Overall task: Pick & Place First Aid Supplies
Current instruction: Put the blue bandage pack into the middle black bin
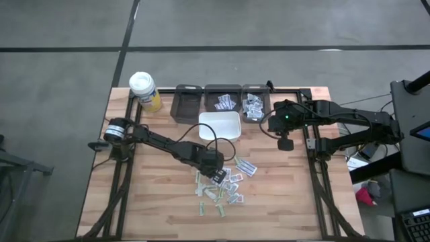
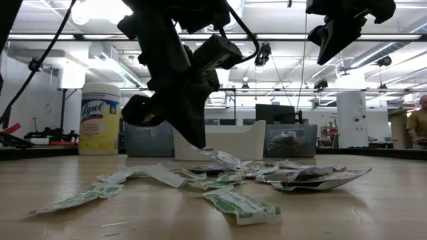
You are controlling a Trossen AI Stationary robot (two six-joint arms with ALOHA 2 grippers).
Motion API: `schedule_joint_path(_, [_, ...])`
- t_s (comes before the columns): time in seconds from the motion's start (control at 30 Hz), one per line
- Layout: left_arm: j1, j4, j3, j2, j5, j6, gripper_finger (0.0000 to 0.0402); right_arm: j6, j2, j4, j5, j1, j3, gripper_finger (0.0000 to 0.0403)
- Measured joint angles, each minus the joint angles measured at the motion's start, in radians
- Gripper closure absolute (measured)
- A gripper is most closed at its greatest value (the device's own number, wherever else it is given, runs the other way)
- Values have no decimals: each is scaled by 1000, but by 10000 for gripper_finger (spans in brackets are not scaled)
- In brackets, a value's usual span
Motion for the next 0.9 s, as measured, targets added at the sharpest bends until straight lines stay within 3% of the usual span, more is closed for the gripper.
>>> schedule_joint_path(0.9, [-1,-151,2,0,39,23,401,-8,0,1,0,0,0,394])
